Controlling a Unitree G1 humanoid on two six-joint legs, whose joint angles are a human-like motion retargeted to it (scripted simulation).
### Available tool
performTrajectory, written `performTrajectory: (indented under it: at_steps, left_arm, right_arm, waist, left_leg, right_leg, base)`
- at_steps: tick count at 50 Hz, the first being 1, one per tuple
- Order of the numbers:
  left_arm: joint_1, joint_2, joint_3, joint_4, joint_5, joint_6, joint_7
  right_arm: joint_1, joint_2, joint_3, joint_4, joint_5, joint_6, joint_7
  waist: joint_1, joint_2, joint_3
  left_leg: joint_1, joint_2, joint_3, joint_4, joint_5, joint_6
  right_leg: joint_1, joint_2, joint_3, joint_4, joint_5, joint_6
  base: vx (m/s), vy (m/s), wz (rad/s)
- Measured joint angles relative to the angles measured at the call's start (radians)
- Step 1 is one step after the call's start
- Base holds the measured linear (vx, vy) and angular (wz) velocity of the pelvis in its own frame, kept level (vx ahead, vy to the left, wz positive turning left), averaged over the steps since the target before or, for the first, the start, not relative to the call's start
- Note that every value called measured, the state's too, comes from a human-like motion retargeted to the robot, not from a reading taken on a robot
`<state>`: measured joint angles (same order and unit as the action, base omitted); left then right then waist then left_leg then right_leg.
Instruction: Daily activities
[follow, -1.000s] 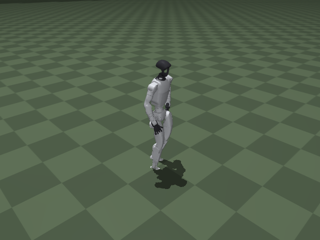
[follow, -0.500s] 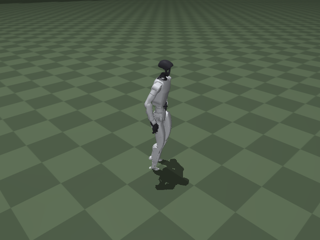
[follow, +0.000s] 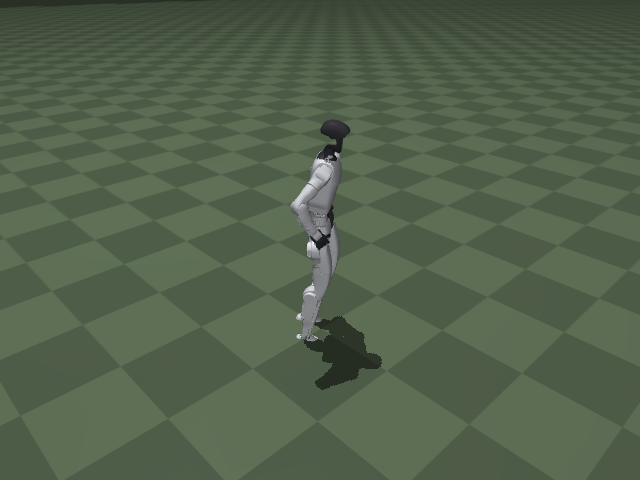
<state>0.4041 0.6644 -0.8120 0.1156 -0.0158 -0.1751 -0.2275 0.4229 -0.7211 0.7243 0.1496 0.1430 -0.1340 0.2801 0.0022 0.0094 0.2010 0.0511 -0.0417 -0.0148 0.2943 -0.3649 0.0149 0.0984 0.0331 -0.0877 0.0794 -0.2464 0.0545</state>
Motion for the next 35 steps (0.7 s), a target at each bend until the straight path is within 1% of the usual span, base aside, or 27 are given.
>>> performTrajectory:
  at_steps: [16,21,25,27,30,32,35]
  left_arm:
    - [-0.037,0.047,0.045,-0.054,-0.044,0.010,-0.014]
    - [-0.055,0.045,0.035,-0.069,-0.042,0.008,-0.025]
    - [-0.065,0.035,0.025,-0.077,-0.045,0.003,-0.031]
    - [-0.068,0.034,0.023,-0.080,-0.050,-0.003,-0.031]
    - [-0.072,0.037,0.026,-0.083,-0.060,-0.012,-0.027]
    - [-0.069,0.040,0.036,-0.082,-0.068,-0.019,-0.018]
    - [-0.060,0.043,0.055,-0.076,-0.078,-0.027,0.000]
  right_arm:
    - [0.031,0.017,0.016,-0.096,-0.003,0.014,0.037]
    - [0.018,0.010,0.009,-0.133,-0.018,0.007,0.037]
    - [0.004,-0.014,-0.010,-0.169,-0.028,-0.005,0.031]
    - [0.002,-0.030,-0.023,-0.185,-0.031,-0.011,0.026]
    - [0.004,-0.052,-0.043,-0.207,-0.033,-0.022,0.013]
    - [0.011,-0.063,-0.053,-0.219,-0.036,-0.030,0.001]
    - [0.026,-0.075,-0.070,-0.231,-0.044,-0.041,-0.022]
  waist:
    - [0.044,0.000,0.001]
    - [0.053,0.000,0.004]
    - [0.062,0.006,0.009]
    - [0.063,0.012,0.012]
    - [0.054,0.016,0.013]
    - [0.059,0.019,0.007]
    - [0.069,0.029,-0.008]
  left_leg:
    - [-0.060,0.012,-0.084,0.022,-0.006,-0.022]
    - [-0.112,0.019,-0.109,0.078,-0.026,-0.033]
    - [-0.181,0.030,-0.119,0.175,-0.052,-0.050]
    - [-0.232,0.047,-0.079,0.239,-0.057,-0.054]
    - [-0.327,0.097,0.065,0.312,-0.063,-0.023]
    - [-0.383,0.115,0.095,0.340,-0.080,-0.011]
    - [-0.457,0.129,0.119,0.340,-0.081,-0.010]
  right_leg:
    - [0.014,0.020,-0.081,-0.055,0.025,-0.027]
    - [0.010,0.036,-0.107,-0.072,0.030,-0.036]
    - [0.008,0.055,-0.130,-0.093,0.039,-0.044]
    - [0.010,0.066,-0.148,-0.108,0.043,-0.046]
    - [0.012,0.070,-0.188,-0.130,0.045,-0.050]
    - [0.004,0.072,-0.202,-0.131,0.041,-0.052]
    - [-0.010,0.076,-0.222,-0.131,0.031,-0.055]
  base:
    - [-0.01,-0.03,0.46]
    - [-0.01,-0.07,0.48]
    - [-0.01,-0.08,0.50]
    - [0.00,-0.07,0.71]
    - [0.01,-0.06,0.91]
    - [0.02,-0.05,0.63]
    - [0.04,-0.04,0.54]
